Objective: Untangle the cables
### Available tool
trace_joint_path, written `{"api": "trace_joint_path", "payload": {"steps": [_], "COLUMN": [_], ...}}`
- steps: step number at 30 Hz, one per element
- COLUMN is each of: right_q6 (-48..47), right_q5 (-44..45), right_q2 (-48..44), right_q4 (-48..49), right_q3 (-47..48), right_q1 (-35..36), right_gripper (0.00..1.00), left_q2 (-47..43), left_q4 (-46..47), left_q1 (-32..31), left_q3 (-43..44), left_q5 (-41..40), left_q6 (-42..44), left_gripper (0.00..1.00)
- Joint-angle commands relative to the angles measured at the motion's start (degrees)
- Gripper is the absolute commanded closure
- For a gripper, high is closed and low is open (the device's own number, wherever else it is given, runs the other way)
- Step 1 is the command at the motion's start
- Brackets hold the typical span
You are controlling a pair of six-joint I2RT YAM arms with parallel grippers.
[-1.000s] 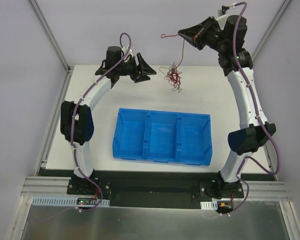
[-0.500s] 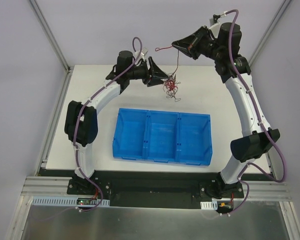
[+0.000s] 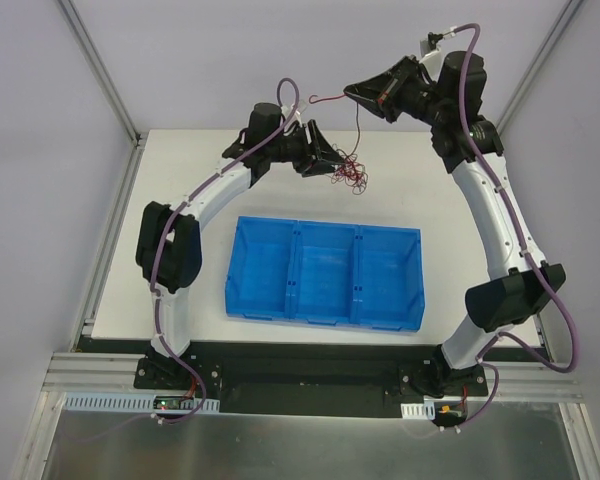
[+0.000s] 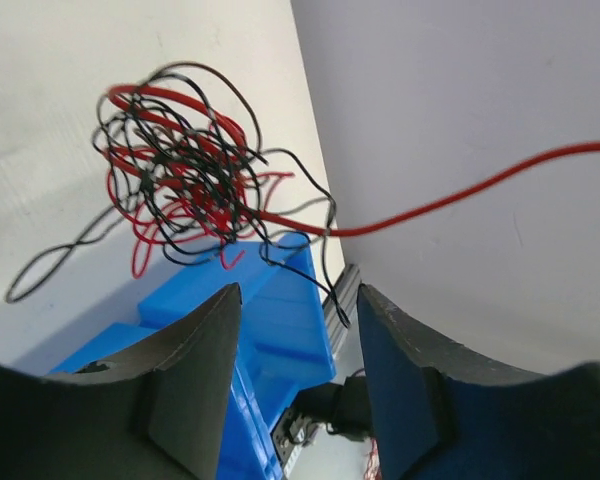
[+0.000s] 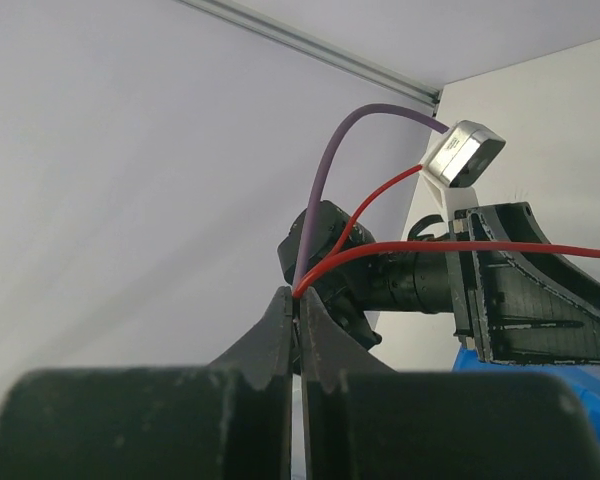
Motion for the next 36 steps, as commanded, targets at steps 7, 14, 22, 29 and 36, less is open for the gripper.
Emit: {"api": "trace_joint_path", "payload": {"steps": [7,14,22,29,36], "right_q6": [0.45,-0.33,-13.69,-17.82,-25.73], "right_q5": [-1.53,-1.26,24.54,41.1,39.97], "right_q2": [-4.99,-5.61,-8.33,-6.14,3.25], "right_q4": [4.05,3.96,-14.32,-13.97,-14.23], "right_q3": [-0.91,-1.79,-2.92,-6.62,-0.49], "right_q1": [0.14,0.4,-0.64,-10.91,-20.68], "right_gripper": [1.0,1.0,1.0,1.0,1.0], "left_q2": [-1.51,-2.12,-11.34,-25.31,-37.97], "left_q4": [-3.19,-4.23,-13.72,-19.01,-23.13], "left_q1": [-0.47,-1.53,-0.22,8.29,22.27], "left_q3": [2.91,2.3,0.28,-11.73,-24.24], "left_q5": [-3.19,-3.8,-13.02,-21.37,-25.24], "left_q6": [2.08,3.39,12.53,19.47,29.4], "left_gripper": [0.61,0.83,1.0,1.0,1.0]}}
